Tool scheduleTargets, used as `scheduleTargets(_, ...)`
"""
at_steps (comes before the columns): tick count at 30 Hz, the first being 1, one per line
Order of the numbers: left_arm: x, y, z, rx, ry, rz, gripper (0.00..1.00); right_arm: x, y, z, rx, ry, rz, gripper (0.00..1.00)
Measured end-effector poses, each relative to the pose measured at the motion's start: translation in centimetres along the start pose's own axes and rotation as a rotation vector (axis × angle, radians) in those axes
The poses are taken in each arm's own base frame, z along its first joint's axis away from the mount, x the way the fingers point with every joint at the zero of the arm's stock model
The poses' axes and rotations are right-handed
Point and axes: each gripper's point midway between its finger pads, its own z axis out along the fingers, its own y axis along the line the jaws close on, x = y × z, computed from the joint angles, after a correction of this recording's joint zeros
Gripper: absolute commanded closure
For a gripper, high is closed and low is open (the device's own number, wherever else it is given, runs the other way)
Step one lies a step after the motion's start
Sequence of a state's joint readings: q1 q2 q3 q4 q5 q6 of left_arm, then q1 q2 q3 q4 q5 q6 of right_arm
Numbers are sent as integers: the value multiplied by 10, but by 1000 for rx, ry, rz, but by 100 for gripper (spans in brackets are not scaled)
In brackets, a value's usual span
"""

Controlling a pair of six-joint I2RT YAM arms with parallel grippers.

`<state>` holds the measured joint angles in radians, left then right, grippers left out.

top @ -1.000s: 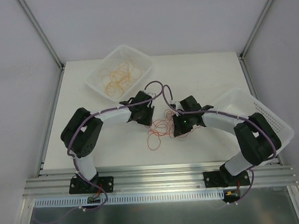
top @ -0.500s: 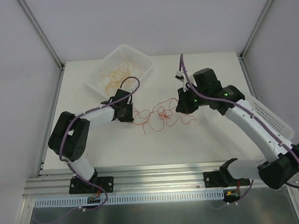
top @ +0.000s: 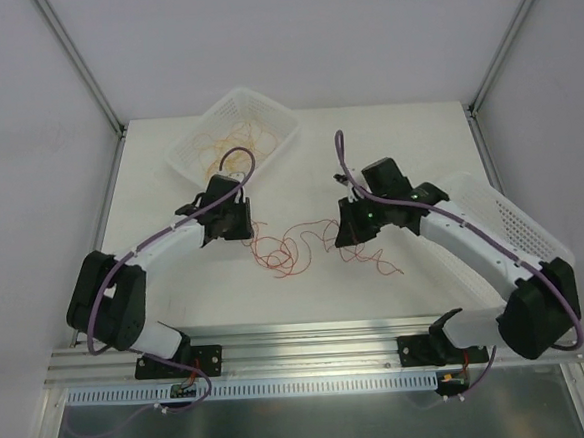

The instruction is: Untangle the cables

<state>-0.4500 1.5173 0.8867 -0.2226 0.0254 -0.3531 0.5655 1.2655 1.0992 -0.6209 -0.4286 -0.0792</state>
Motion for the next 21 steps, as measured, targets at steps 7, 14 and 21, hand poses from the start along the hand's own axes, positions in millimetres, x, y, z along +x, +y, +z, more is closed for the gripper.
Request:
scheduleTargets(7,-17,-22,-41,128,-105,35,45,37,-28,62,36,152,133,66)
scheduleTargets(14,-12,-51,-60,248,-120,131,23,39,-43,61,113,140,96,39)
scheduleTargets(21,-9,-94,-66,344,-104,247,23,50,-68,36,286,109,71,25)
